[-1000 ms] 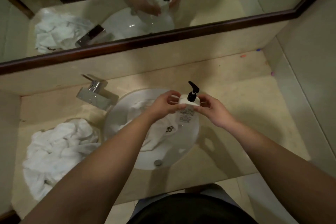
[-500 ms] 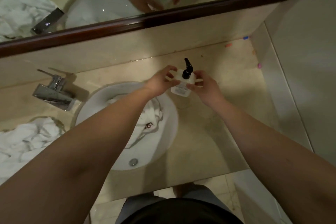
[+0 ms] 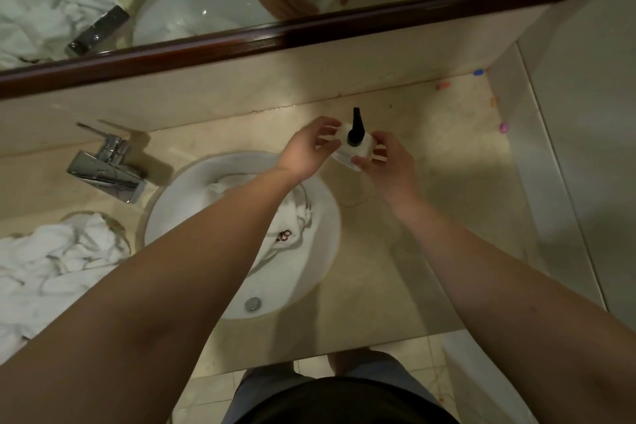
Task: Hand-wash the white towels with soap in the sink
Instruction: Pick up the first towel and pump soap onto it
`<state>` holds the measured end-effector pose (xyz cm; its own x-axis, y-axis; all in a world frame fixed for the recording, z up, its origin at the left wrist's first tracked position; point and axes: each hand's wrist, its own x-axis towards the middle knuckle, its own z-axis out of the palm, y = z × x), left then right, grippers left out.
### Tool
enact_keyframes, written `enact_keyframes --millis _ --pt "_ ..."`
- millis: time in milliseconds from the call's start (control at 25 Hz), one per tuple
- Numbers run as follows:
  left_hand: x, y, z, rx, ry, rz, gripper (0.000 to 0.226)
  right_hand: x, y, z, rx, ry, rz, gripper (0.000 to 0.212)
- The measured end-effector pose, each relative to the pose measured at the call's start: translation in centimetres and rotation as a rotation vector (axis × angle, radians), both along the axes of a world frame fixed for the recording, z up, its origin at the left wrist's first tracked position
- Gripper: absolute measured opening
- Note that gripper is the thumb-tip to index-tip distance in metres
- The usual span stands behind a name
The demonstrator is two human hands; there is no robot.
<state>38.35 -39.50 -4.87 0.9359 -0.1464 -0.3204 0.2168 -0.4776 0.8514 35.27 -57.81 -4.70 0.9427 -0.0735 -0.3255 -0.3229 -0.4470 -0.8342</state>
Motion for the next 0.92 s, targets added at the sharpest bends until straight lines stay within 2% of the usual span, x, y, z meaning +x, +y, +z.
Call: enact_keyframes --millis 160,320,400,520,680,920 --pt "-1.0 0.0 -0.6 0.041 0.041 -0.005 0.033 0.0 -0.4 0.1 -0.040 0.000 0.026 0.050" --pt "-2.8 0.5 -0.2 0.086 0.019 0.015 0.036 -0.7 -0.2 0.2 -0.049 0.109 -0.036 0.078" --pt "-4.1 1.1 -0.1 0.143 -0.002 0.036 0.037 -1.8 0.5 -0.2 -0.085 0.217 -0.051 0.077" --pt "-6.7 2.3 -0.9 0.353 -0.034 0.056 0.046 -3.9 2.3 -0.9 -0.157 0.311 0.167 0.064" --pt "-11.0 4.7 -1.4 0.578 0.051 0.076 0.054 -5.6 5.1 -0.6 -0.403 0.051 0.520 0.059" --pt "-17.3 11.1 -0.1 0.712 0.098 0.187 0.053 -7.1 11.2 -1.1 -0.559 -0.020 0.803 0.060"
